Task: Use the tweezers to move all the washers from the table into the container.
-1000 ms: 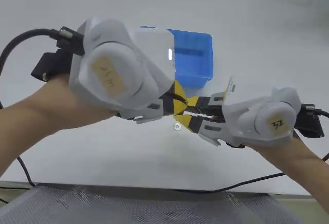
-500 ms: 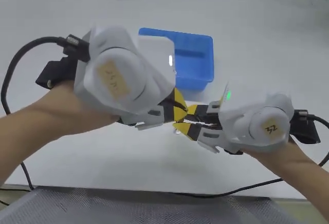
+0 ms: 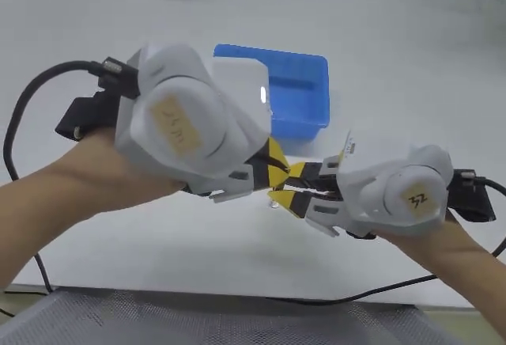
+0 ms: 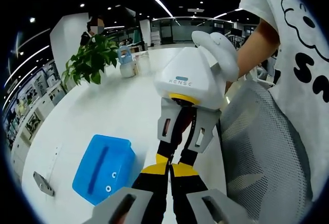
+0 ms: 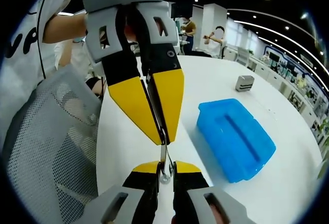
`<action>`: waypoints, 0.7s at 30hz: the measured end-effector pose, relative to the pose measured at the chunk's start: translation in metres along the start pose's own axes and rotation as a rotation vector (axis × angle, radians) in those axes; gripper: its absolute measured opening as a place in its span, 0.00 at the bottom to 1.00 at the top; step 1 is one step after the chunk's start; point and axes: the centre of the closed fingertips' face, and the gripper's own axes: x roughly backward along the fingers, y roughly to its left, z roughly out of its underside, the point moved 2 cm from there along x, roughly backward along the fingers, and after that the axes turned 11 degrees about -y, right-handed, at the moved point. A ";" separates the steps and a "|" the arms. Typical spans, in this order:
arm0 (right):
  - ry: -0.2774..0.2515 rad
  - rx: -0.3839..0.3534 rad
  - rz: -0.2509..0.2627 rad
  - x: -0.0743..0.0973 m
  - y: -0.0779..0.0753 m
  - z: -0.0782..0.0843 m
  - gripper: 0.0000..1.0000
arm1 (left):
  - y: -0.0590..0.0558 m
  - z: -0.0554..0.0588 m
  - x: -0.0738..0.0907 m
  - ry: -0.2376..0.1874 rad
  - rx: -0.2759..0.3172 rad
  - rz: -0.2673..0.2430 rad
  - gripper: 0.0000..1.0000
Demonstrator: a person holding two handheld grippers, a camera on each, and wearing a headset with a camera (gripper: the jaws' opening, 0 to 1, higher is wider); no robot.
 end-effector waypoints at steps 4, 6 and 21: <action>0.004 0.000 -0.001 0.000 0.001 0.001 0.06 | -0.001 0.000 -0.001 -0.001 0.007 0.001 0.00; 0.008 -0.001 -0.002 0.000 0.000 0.003 0.06 | -0.001 0.001 -0.002 0.007 0.001 0.002 0.00; 0.016 -0.002 -0.013 0.002 0.003 0.001 0.03 | -0.006 -0.004 -0.001 0.029 -0.036 0.023 0.00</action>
